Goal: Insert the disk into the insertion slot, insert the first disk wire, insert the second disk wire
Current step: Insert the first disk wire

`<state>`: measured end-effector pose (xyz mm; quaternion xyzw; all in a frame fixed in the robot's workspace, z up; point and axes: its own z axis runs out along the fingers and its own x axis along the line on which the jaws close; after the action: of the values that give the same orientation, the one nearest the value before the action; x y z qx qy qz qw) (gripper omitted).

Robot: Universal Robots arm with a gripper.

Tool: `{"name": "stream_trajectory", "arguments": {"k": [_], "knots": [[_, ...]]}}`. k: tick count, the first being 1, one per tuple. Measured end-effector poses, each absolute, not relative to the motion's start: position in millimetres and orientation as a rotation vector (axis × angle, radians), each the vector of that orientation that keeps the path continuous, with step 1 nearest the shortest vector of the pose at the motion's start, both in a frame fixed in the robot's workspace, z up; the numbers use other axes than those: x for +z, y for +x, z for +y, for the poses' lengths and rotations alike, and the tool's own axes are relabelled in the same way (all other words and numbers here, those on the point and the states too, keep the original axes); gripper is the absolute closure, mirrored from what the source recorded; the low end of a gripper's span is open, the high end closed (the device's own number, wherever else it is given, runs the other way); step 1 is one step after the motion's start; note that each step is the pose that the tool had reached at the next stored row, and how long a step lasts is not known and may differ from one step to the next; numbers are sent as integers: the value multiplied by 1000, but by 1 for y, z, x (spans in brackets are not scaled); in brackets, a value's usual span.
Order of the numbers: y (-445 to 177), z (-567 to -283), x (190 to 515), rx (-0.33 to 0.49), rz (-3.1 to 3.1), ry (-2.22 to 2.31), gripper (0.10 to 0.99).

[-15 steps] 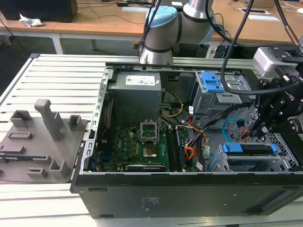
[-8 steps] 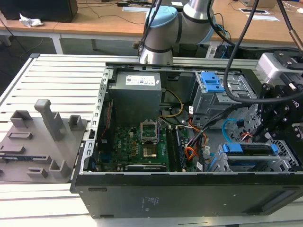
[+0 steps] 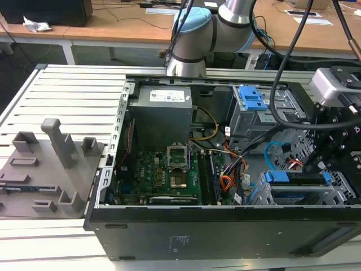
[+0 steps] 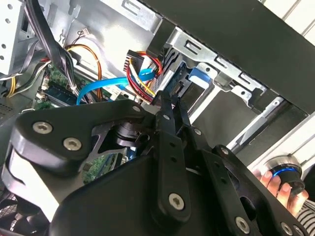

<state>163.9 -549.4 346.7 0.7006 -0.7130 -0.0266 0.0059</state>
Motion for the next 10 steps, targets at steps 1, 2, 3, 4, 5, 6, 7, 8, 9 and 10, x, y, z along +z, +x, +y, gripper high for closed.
{"name": "stream_trajectory", "arguments": {"k": [1, 2, 3, 4, 5, 6, 7, 8, 9, 10], "knots": [[164, -550, 346, -83, -2232, 2192, 906], [164, -550, 346, -84, -2232, 2193, 906], [164, -550, 345, -84, -2232, 2193, 906], [164, -551, 345, -84, -2232, 2193, 906], [165, -553, 345, -84, -2232, 2193, 906], [165, -553, 344, -84, -2232, 2193, 906], [165, -553, 343, -83, -2232, 2193, 906], [165, -553, 343, -84, -2232, 2193, 906], [166, -553, 342, -84, -2232, 2193, 906], [166, -553, 342, -84, -2232, 2193, 906]]}}
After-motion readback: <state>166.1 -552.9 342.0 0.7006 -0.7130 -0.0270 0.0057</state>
